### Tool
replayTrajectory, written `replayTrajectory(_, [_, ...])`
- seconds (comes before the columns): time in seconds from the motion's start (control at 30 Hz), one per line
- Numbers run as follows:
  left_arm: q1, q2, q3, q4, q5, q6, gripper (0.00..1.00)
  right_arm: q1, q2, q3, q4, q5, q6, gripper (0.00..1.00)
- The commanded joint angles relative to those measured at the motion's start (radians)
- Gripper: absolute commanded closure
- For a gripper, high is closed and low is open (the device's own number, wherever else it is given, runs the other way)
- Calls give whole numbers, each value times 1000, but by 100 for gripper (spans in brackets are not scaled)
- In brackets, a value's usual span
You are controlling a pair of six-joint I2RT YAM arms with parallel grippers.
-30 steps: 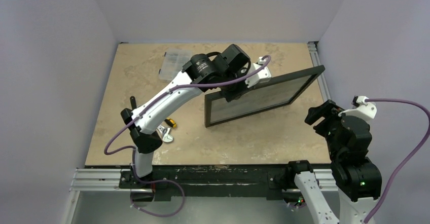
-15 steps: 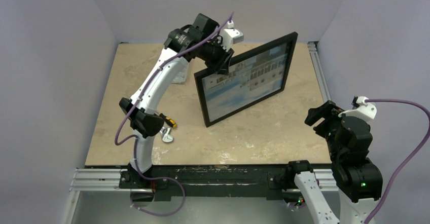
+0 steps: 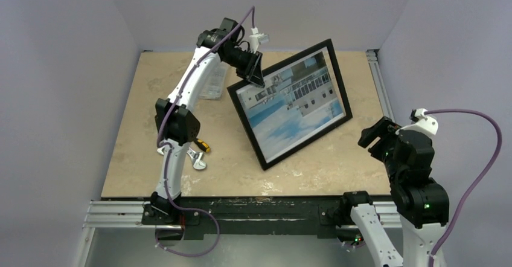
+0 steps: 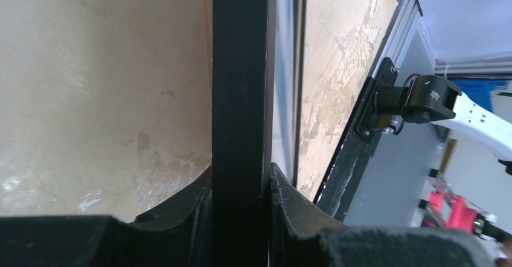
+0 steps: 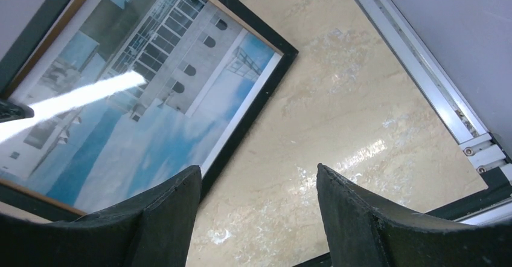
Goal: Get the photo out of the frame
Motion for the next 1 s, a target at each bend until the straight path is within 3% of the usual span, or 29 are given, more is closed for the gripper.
replayTrajectory(0.0, [-16,59,-34,8,11,41,100,0,17,-18,22,-17,7,32])
replayTrajectory(0.4, [-29,172,-143,163,93,-1,100,0,41,-109,48,-37,31,33])
replayTrajectory(0.97, [-125,312,-112,141,88,76,100,1,76,-193,87,-84,48,34])
